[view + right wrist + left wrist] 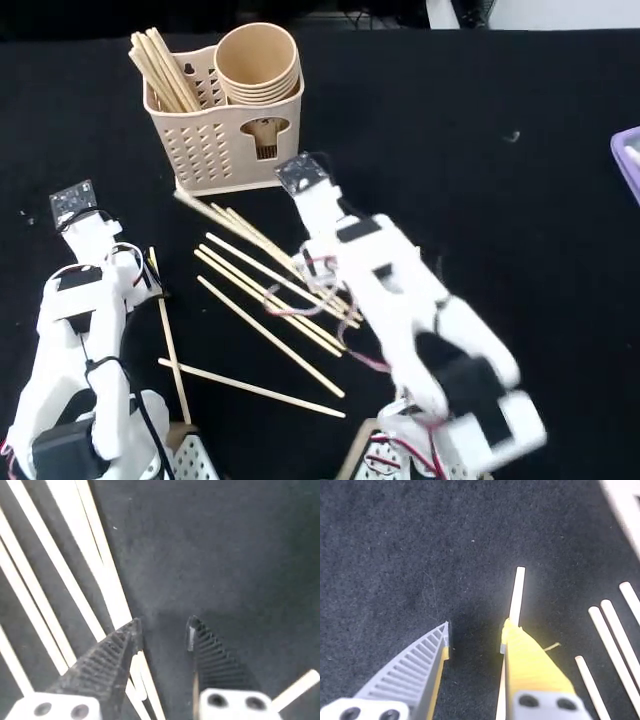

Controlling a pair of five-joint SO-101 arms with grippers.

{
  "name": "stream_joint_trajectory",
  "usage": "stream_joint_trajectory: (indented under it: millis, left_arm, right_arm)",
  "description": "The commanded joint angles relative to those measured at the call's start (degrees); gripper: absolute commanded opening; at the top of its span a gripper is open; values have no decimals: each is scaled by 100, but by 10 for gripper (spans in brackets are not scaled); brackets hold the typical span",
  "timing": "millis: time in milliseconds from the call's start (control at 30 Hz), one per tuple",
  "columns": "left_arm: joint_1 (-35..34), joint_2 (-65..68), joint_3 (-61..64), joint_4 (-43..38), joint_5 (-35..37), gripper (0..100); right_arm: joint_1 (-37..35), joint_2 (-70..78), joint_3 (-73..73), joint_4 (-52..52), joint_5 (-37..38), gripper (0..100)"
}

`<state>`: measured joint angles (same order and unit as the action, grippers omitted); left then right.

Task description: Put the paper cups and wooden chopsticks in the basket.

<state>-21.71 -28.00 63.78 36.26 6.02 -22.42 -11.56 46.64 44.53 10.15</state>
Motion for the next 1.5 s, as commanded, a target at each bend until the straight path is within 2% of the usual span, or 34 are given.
stream_joint_trajectory:
  millis: [0,133,333,567,767,867,1000,1100,1467]
  left_arm:
    - [-22,-158,-66,-53,-44,177]
    - [-22,-158,-66,-62,-44,177]
    - [-22,-158,-66,-53,-44,177]
    - [-22,-158,-66,-26,-44,177]
    - [-22,-158,-57,-26,-44,177]
    - [-22,-158,-57,-26,-44,177]
    - [-22,-158,-57,-26,-44,177]
    - [-22,-158,-57,-26,-44,177]
    - [-22,-158,-66,-26,-44,177]
  right_arm:
    - [-123,-1279,400,-264,62,152]
    - [-536,-2018,567,-316,53,165]
    - [-1398,-1481,541,-440,62,309]
    - [-1477,-57,514,-1670,62,299]
    - [-1433,936,31,-1758,70,299]
    - [-1424,1059,-110,-1512,149,234]
    - [-1424,796,-154,-1257,853,19]
    - [-1442,391,22,-1081,1152,24]
    - [-1433,-1156,1077,-1152,1152,11]
